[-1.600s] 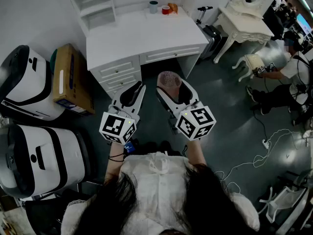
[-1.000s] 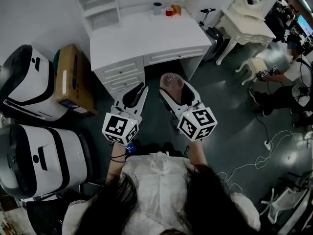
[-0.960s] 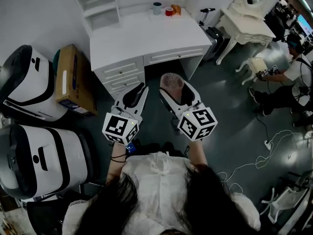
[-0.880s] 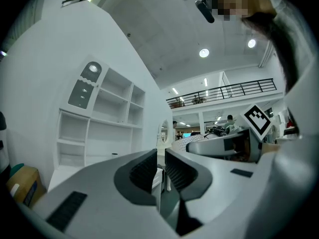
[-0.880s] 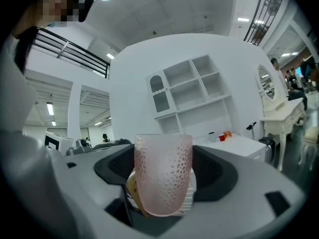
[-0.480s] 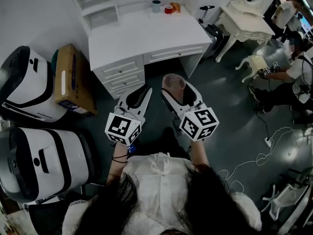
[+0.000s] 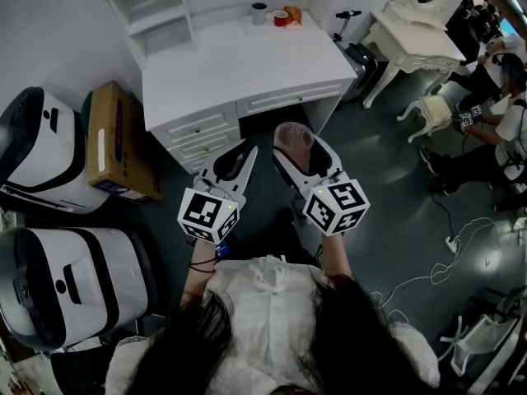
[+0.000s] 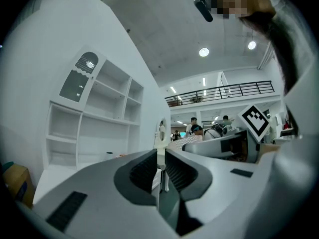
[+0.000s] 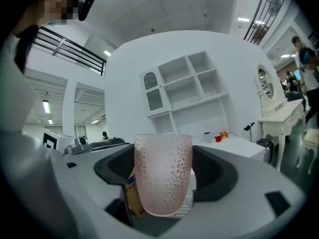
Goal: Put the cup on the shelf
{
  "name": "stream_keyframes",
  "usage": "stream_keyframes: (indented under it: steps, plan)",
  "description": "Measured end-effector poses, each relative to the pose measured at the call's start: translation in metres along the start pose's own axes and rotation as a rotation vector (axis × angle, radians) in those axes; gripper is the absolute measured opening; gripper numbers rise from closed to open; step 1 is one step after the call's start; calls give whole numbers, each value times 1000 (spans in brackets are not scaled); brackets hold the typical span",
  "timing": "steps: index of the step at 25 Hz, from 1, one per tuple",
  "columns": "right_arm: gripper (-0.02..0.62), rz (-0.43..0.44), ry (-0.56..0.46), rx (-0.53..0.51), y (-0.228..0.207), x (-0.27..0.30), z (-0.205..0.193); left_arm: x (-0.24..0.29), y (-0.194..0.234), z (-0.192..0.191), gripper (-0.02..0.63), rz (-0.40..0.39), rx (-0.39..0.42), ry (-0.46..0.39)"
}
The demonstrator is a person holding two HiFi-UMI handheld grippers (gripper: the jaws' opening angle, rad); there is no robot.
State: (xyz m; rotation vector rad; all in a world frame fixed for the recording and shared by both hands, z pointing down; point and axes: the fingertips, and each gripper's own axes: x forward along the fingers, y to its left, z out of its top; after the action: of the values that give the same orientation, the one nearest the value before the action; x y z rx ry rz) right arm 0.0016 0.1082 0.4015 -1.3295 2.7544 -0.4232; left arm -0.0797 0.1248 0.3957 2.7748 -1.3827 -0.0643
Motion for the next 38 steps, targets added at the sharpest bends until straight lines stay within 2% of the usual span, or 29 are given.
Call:
stream_keyframes:
  steps: [10,22,29,38]
  plan:
    - [334,41,13,-20,-85,59,35,99,35,7,58,50,3,-11]
    - [334,64,14,-32,-190,93,66,216,36,7,58,60,19,-14]
    - [334,72,19,-10,-230,100,68,253,31,-2,58,71,25,10]
    - [334,70,18,37,-258,118,65,279,47,-11,58,82,31,59]
